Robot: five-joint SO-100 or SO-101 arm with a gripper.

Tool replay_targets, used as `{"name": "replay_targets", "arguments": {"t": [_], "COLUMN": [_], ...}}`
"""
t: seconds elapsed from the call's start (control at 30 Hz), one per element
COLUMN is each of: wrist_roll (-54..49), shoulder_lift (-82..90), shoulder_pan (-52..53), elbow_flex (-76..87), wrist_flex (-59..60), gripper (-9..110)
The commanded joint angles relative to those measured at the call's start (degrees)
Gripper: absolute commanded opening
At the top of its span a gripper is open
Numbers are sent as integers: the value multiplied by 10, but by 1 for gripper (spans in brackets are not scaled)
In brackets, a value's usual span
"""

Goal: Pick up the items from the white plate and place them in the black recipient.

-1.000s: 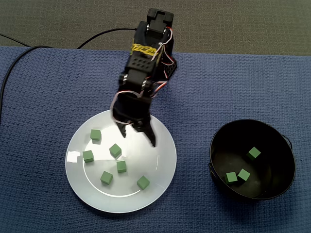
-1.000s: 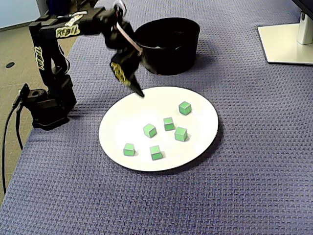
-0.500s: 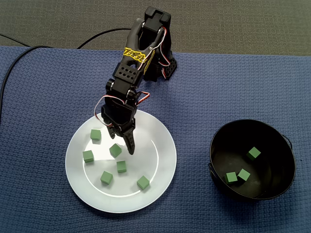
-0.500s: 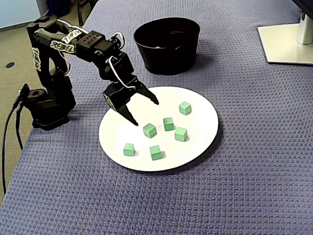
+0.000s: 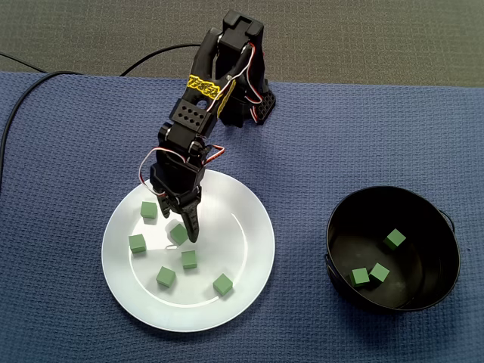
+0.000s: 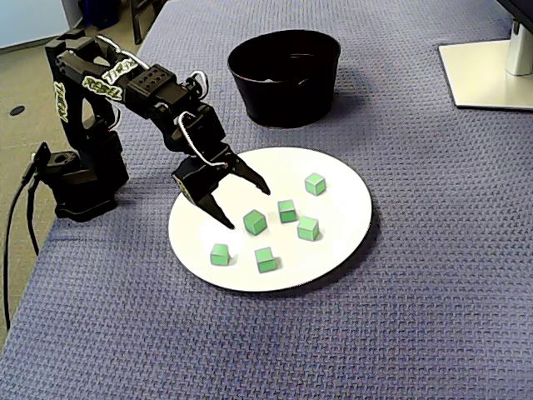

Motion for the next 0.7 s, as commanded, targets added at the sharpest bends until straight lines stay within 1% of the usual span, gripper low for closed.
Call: {"name": "replay_targets", "arguments": {"t": [0.0,0.3,0.47,0.67], "wrist_roll": [-19,-11,-4,-4], "shoulder_lift": [-4,-19,-26,-30], "shoulder_pan": [12,-4,-16,-23], "elbow_flex": [-4,11,12,33], "wrist_flex": [-18,-50,-62,-102], "gripper": [29,28,23,13]}}
